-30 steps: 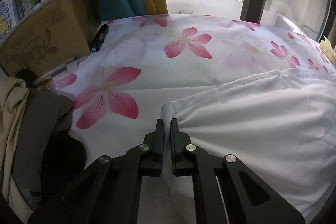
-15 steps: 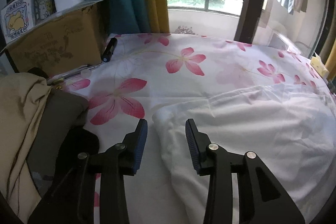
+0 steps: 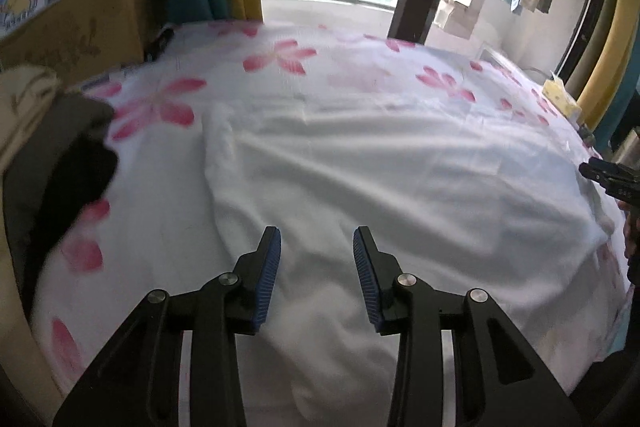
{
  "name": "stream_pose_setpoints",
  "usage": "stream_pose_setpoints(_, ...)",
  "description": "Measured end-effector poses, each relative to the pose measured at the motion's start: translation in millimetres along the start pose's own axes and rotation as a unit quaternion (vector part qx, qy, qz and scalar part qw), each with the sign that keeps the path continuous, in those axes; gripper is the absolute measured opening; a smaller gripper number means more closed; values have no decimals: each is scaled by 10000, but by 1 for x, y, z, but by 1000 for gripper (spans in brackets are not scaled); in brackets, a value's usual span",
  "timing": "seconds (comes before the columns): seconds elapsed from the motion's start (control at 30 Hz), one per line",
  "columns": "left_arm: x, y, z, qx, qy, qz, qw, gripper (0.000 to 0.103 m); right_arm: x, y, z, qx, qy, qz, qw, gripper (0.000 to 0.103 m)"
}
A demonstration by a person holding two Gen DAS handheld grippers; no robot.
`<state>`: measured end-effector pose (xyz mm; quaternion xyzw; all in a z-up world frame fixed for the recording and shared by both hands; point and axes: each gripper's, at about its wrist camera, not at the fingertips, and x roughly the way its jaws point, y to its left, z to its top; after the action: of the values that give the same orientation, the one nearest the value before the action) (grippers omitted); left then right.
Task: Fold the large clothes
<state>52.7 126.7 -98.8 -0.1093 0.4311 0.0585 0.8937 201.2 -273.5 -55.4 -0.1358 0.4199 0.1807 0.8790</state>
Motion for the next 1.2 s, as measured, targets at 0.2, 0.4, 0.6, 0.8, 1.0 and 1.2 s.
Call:
stream_pose_setpoints(0.2, 1, -3, -16, 219, -36, 168, 9996, 40, 8, -1, -19, 136, 200, 106, 9997, 64)
stream_pose_setpoints(0.4, -3, 1, -21, 144, -81, 220, 9996, 40, 6, -16, -32, 565, 190, 271, 9979, 72)
stream_pose_setpoints(0.6, -9, -4, -27, 120, -68, 487, 9987, 40, -12, -20, -30, 474, -10, 202, 9987, 73)
stream_pose_setpoints(0.8, -16, -8, -35, 57, -44, 495, 9987, 40, -32, -31, -40, 543, -176, 40, 9984, 73)
stream_pose_setpoints(1.0, -20, -13, -38, 154, 9, 630, 9979, 40, -18, -51, -63, 553, 276, -772, 9951, 73)
stream_pose_setpoints(1.2, -44, -17, -38, 51, -340, 649, 9973, 40, -33, -65, -74, 751, 169, -795, 9939, 73)
